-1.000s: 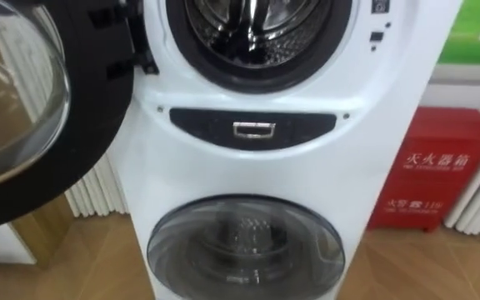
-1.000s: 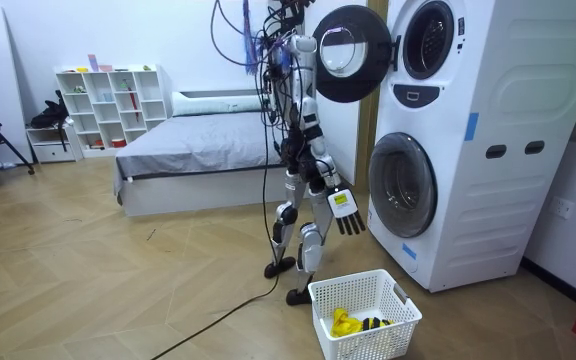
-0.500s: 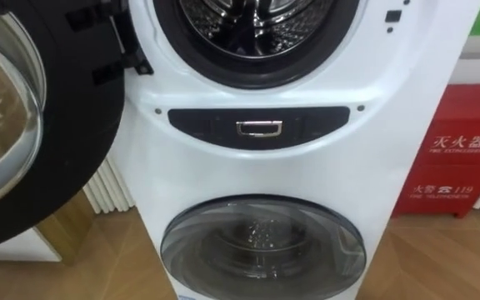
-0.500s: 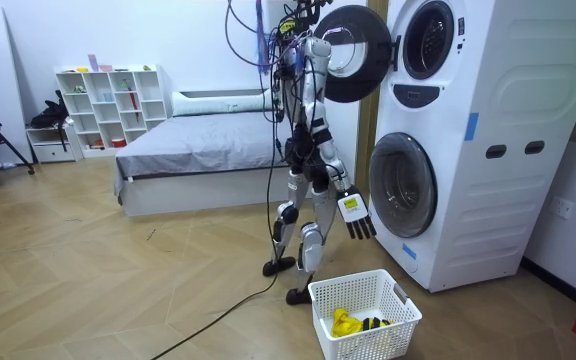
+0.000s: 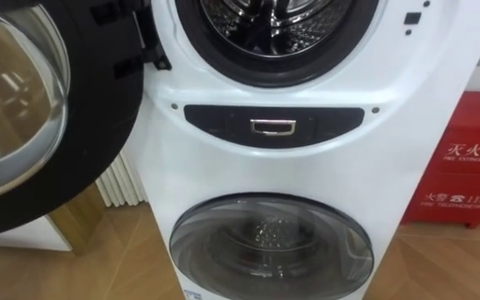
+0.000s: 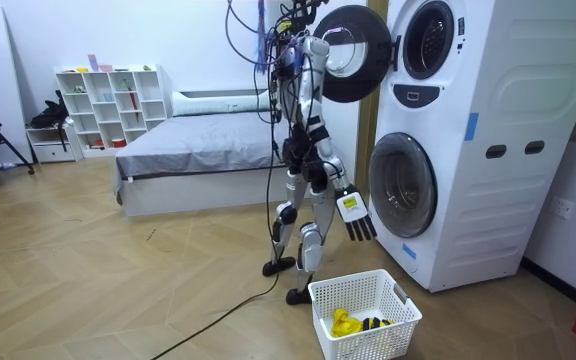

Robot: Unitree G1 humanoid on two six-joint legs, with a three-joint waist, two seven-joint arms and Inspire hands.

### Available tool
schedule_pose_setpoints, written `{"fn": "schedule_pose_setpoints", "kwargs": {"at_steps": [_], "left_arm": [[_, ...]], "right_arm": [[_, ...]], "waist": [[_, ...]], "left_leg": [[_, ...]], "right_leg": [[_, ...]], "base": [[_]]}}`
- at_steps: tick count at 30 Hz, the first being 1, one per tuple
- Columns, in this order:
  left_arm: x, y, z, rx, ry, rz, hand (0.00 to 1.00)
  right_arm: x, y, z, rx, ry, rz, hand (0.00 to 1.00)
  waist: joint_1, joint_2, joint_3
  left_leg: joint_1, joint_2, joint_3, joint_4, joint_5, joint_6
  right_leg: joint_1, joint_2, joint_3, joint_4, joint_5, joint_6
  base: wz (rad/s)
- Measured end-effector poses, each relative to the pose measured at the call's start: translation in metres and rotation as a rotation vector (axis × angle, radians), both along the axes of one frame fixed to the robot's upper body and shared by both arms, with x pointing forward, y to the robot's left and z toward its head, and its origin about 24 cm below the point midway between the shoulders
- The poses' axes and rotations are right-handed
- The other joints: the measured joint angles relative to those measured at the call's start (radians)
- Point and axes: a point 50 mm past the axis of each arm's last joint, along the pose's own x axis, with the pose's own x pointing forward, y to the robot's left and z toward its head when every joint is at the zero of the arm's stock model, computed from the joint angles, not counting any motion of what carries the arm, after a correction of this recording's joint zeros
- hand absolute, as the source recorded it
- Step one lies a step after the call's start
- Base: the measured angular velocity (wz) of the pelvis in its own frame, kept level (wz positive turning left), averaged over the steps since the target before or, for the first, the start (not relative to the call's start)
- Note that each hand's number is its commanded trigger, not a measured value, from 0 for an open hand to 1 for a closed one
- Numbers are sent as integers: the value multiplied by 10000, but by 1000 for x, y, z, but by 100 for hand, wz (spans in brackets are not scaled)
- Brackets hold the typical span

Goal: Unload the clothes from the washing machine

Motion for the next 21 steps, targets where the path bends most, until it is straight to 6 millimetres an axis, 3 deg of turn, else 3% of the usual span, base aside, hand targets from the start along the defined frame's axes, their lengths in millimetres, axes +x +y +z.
{"fn": "schedule_pose_setpoints", "kwargs": {"at_steps": [3, 8, 11, 14, 21], "left_arm": [[13, -5, 4, 266, 314, -221, 0], [16, -5, 9, 579, 512, -296, 0], [24, -8, 16, 568, 172, -380, 0], [32, -11, 22, 658, -63, -477, 0], [39, -20, 19, 996, 194, -575, 0]], "right_arm": [[2, -1, 0, -50, 110, 379, 0], [12, -2, 2, 38, -67, 822, 0], [10, -3, 3, 35, -44, 814, 0], [7, -4, 2, 14, 129, 959, 0], [9, -5, 3, -54, 155, 1423, 0]], "waist": [[10, -41, 19], [-16, -98, 28], [-21, -267, 137], [-34, -433, 176], [-438, -449, 179]], "left_leg": [[-133, 4, -83, 49, 1, 1], [-141, 3, -148, 80, 1, 2], [-209, -6, -241, 156, 1, 2], [-305, -19, -301, 186, 14, 23], [-479, -100, -395, 262, 66, 96]], "right_leg": [[-36, -19, -132, 3, 22, -18], [-12, -22, -153, -11, 23, -18], [-24, -47, -199, -43, 22, -17], [-48, -57, -177, -95, 27, -10], [14, -165, -191, -167, 54, 41]], "base": [[17], [4], [11], [14], [18]]}}
